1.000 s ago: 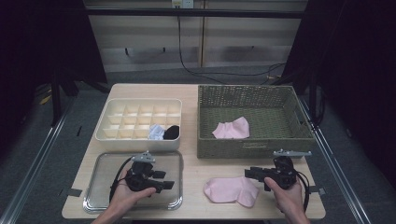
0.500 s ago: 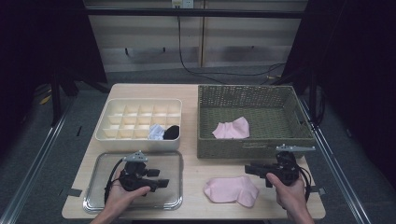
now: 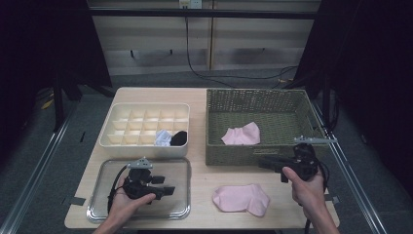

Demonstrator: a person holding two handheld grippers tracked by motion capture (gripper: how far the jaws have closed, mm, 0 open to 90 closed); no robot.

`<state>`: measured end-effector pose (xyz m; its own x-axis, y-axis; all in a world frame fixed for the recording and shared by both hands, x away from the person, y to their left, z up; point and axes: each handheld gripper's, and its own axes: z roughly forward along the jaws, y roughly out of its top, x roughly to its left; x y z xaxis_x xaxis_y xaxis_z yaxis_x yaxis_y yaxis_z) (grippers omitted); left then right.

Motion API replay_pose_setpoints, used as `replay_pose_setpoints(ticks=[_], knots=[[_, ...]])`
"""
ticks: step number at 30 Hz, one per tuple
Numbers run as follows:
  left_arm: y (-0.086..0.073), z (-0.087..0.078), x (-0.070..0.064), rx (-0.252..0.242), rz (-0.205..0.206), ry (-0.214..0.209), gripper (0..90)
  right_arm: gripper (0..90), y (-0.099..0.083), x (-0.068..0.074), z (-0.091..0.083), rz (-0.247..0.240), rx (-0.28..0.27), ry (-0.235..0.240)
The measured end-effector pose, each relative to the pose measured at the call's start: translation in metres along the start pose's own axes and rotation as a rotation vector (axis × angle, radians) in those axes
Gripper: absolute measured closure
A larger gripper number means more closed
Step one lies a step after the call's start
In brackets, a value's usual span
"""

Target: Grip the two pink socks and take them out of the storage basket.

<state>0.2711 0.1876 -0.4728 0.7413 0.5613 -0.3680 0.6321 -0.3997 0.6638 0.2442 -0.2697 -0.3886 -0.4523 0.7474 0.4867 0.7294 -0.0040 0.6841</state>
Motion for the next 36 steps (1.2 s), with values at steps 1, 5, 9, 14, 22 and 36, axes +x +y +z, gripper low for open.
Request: replay_pose_setpoints(ticks=[1, 5, 9, 14, 22, 36], knots=[[0.0, 0.0, 0.0, -0.001, -0.002, 0.001, 34.6, 54.8, 0.001, 0.0, 0.0, -0.001, 0.002, 0.002], [0.0, 0.0, 0.001, -0.009, -0.012, 0.01, 33.8, 54.9, 0.015, -0.004, -0.007, 0.003, -0.047, 0.004], [-0.001, 0.001, 0.001, -0.003, -0.015, 0.01, 34.2, 54.8, 0.025, -0.006, -0.005, 0.001, -0.034, -0.014], [-0.002, 0.002, -0.001, 0.004, -0.006, 0.005, 34.1, 54.3, 0.036, -0.012, -0.002, 0.005, -0.029, -0.017], [-0.001, -0.001, 0.002, -0.013, -0.018, 0.012, 34.9, 54.7, 0.055, -0.025, 0.01, 0.021, 0.009, -0.034], [-0.001, 0.0, 0.001, -0.017, -0.017, 0.009, 31.9, 55.2, 0.077, -0.045, 0.03, 0.058, 0.056, -0.076]])
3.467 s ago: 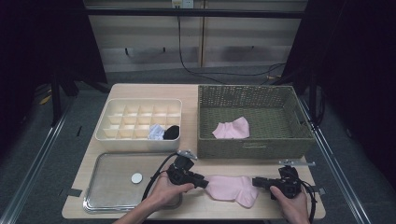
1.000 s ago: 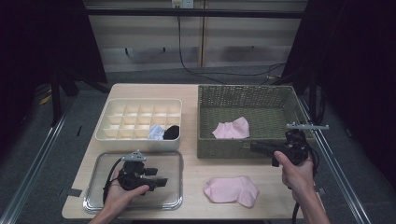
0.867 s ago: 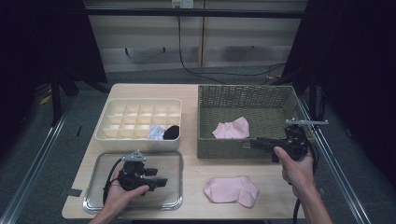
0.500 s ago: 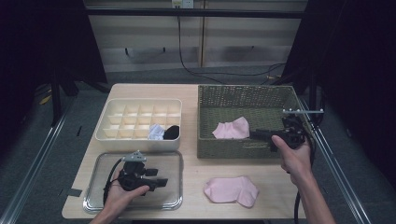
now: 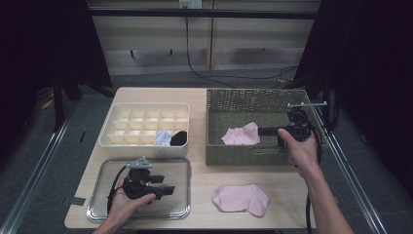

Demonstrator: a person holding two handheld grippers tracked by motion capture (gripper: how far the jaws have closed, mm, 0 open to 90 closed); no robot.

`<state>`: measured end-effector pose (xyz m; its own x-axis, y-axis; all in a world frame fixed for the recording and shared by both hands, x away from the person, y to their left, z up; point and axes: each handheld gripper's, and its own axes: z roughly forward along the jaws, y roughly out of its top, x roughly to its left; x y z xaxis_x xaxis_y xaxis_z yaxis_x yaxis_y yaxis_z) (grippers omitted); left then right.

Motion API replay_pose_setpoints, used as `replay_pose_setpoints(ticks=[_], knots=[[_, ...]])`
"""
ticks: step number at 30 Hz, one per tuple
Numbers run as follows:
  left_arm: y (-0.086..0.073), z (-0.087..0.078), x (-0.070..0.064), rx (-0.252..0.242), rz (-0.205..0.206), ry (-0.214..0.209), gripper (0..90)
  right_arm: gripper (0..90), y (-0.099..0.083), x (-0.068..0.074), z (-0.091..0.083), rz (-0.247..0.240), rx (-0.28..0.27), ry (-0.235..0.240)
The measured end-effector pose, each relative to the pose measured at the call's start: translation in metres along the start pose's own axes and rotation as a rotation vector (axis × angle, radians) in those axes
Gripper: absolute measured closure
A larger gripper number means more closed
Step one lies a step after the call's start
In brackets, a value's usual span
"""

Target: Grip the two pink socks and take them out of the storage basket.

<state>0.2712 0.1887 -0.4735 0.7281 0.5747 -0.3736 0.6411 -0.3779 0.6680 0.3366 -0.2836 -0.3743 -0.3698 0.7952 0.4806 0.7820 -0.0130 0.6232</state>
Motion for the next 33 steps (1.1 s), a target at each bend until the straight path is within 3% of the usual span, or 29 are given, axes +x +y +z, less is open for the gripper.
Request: replay_pose_setpoints(ticks=[13, 19, 33], knots=[[0.0, -0.002, 0.002, -0.008, -0.012, 0.01, 29.4, 52.3, 0.022, -0.015, 0.016, 0.007, 0.052, -0.048], [0.0, -0.003, 0.004, -0.013, -0.021, 0.012, 28.4, 51.1, 0.035, -0.028, 0.026, 0.043, 0.06, -0.08], [0.001, -0.003, 0.003, -0.004, -0.011, 0.0, 27.7, 48.6, 0.048, -0.045, 0.06, 0.076, 0.097, -0.078]])
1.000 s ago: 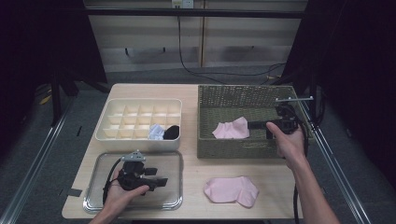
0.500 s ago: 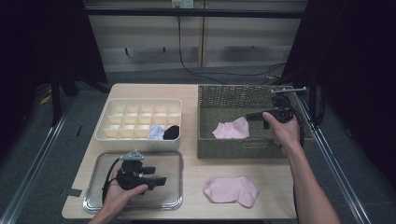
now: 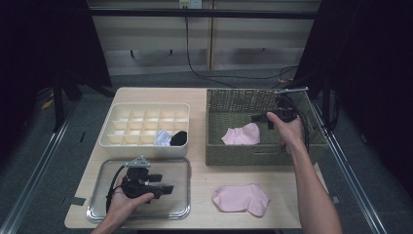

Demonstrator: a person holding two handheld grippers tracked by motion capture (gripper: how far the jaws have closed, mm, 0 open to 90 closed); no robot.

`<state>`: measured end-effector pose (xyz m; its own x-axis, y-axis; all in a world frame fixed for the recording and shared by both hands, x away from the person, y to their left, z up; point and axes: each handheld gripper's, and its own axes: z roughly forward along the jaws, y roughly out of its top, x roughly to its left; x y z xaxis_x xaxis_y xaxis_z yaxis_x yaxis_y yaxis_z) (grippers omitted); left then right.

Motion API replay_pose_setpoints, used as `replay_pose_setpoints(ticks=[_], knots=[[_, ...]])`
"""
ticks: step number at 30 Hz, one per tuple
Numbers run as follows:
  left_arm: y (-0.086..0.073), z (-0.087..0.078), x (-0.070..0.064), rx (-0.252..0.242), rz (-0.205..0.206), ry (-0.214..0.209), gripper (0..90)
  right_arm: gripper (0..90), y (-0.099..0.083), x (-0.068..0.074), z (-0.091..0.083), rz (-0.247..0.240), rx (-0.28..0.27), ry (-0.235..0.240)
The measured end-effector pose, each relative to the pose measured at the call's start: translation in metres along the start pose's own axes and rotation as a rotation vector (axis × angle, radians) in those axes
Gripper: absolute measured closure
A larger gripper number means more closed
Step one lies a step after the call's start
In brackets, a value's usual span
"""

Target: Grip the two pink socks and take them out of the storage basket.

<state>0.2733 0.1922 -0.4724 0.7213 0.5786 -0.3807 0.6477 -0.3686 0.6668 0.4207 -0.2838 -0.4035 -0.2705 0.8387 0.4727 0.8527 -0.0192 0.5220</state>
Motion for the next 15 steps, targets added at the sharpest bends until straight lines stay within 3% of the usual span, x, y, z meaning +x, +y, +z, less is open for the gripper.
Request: replay_pose_setpoints(ticks=[3, 9, 15], knots=[[0.0, -0.001, 0.0, -0.002, 0.001, 0.0, 27.8, 47.6, 0.004, -0.002, 0.01, 0.003, 0.038, -0.037], [0.001, 0.002, -0.002, 0.006, 0.006, -0.007, 27.9, 47.7, 0.016, -0.002, 0.014, 0.008, 0.035, -0.038], [0.0, -0.001, 0.001, -0.005, 0.003, -0.003, 27.9, 47.7, 0.023, -0.012, 0.03, 0.033, 0.083, -0.069]])
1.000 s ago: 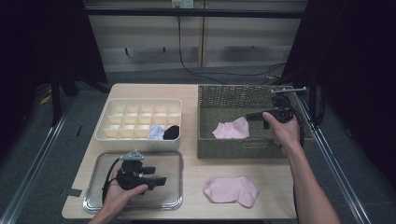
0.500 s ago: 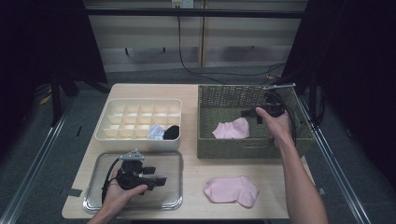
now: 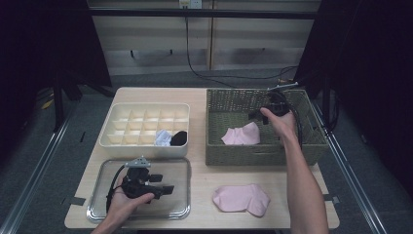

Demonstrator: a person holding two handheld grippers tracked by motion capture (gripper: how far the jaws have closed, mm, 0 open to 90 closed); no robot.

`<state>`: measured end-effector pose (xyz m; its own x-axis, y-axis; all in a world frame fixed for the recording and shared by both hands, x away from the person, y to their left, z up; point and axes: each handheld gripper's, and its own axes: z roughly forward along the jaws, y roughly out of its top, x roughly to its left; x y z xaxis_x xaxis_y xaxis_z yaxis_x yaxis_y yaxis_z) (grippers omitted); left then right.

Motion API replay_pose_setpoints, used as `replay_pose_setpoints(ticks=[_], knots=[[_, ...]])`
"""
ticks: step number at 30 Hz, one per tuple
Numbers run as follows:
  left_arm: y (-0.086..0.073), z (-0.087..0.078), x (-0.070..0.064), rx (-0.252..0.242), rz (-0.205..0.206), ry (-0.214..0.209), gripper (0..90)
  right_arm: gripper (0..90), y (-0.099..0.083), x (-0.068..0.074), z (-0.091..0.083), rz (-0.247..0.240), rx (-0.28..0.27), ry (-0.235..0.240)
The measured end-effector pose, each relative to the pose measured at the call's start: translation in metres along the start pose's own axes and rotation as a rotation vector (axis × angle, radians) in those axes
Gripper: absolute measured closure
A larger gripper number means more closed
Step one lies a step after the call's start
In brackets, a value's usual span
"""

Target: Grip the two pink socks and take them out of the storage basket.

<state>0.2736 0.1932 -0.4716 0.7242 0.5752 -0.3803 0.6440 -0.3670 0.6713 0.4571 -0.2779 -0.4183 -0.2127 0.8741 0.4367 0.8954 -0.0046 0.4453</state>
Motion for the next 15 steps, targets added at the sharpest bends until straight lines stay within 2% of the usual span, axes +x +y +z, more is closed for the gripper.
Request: replay_pose_setpoints(ticks=[9, 12, 13, 15], knots=[[0.0, 0.0, 0.0, -0.002, 0.001, -0.002, 27.9, 46.4, 0.007, -0.008, 0.017, 0.036, 0.036, -0.049], [0.0, 0.001, 0.0, 0.003, 0.002, -0.001, 27.9, 45.3, 0.006, -0.01, 0.024, 0.04, 0.069, -0.063], [0.0, 0.001, 0.0, 0.004, 0.002, 0.0, 27.9, 45.1, 0.005, -0.009, 0.027, 0.047, 0.081, -0.055], [0.0, 0.001, 0.0, 0.005, 0.001, 0.001, 27.8, 44.0, 0.005, -0.007, 0.031, 0.027, 0.097, -0.082]])
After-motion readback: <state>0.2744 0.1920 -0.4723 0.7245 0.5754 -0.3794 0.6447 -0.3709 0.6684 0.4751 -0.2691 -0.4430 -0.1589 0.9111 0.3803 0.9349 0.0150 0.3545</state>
